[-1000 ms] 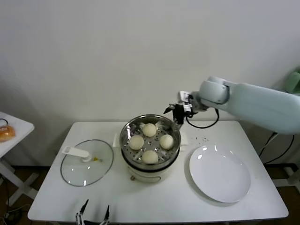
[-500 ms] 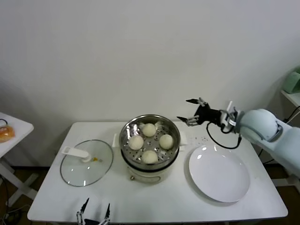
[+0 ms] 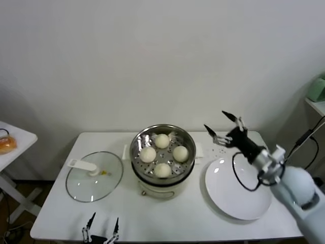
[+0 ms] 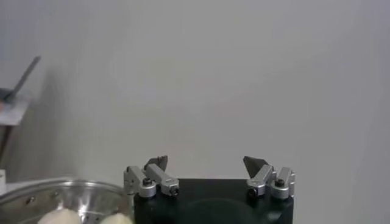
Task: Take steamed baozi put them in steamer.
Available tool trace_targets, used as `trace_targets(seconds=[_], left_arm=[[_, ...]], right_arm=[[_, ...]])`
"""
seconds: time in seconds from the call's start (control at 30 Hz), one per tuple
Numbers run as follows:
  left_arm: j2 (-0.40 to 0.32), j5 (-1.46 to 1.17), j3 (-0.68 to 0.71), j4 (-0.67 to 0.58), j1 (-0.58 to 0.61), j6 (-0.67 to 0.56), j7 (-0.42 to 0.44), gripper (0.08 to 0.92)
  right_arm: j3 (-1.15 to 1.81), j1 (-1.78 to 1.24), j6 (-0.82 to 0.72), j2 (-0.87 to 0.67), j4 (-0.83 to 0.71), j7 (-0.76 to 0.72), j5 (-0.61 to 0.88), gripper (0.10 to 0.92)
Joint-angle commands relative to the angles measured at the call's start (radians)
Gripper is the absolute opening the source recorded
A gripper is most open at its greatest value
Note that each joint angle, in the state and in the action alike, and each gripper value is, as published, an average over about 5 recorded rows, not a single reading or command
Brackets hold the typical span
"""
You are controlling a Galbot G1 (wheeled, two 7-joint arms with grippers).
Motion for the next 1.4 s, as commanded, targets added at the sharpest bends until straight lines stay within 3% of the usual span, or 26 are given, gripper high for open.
trace_targets(seconds=[0.03, 0.5, 1.4], left_arm=[[-0.004, -0.005, 0.003, 0.004, -0.001, -0.003, -0.002, 0.823], [-0.001, -0.022, 0.007, -0.030, 0.007, -0.010, -0.005, 0.823], [-0.006, -0.029, 0.003, -0.043, 0.007, -0.006, -0.005, 0.823]], right_arm=[[0.299, -0.734, 0.449, 0.415, 0.027, -0.018, -0.167, 0.823], [0.145, -0.803, 0.710, 0.596, -0.039, 0.020, -0.184, 0.823], [0.114, -0.788, 0.733, 0.604, -0.067, 0.037, -0.187, 0.823]])
